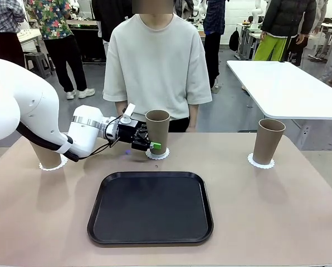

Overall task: Place coasters on the table and set cups on them.
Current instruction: Take one Reusable plastic cup from the Flat Tray and place it on a coaster set by the human.

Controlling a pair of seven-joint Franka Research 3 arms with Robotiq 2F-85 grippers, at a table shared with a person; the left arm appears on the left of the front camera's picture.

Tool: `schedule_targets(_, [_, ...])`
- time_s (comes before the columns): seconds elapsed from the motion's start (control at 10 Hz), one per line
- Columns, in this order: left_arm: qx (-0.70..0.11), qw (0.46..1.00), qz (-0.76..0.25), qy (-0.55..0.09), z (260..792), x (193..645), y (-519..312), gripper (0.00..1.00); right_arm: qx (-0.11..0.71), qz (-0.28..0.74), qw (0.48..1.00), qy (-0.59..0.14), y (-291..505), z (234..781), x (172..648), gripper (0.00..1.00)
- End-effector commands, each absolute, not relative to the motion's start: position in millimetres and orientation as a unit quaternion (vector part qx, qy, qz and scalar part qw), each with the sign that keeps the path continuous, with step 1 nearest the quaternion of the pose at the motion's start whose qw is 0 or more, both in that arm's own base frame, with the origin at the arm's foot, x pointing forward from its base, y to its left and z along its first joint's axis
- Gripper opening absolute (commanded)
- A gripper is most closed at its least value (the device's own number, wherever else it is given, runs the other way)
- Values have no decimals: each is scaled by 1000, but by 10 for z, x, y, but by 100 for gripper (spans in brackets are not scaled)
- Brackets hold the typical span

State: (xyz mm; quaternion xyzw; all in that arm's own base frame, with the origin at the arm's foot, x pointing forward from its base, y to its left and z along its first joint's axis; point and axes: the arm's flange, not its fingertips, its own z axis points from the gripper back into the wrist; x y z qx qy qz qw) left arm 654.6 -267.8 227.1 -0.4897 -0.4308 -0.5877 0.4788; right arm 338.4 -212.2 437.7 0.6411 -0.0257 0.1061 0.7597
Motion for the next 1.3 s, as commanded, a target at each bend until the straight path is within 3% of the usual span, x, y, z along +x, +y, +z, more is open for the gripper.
schedule_targets(0.0, [-486, 482, -589, -430, 2247, 6652, -2755, 81, 643, 107, 758, -25, -2123, 4395, 3371, 100])
schedule_targets(1.0, [-488, 493, -582, -424, 2173, 6666, -2750, 81, 643, 107, 758, -25, -2123, 4395, 3371, 100])
schedule_targets(1.1, [-490, 495, -580, -422, 2171, 6659, -2751, 100, 643, 107, 758, -25, -2123, 4395, 3371, 100])
schedule_targets(1.2, [-490, 497, -580, -420, 2175, 6669, -2747, 100, 643, 107, 758, -25, -2123, 4395, 3371, 100])
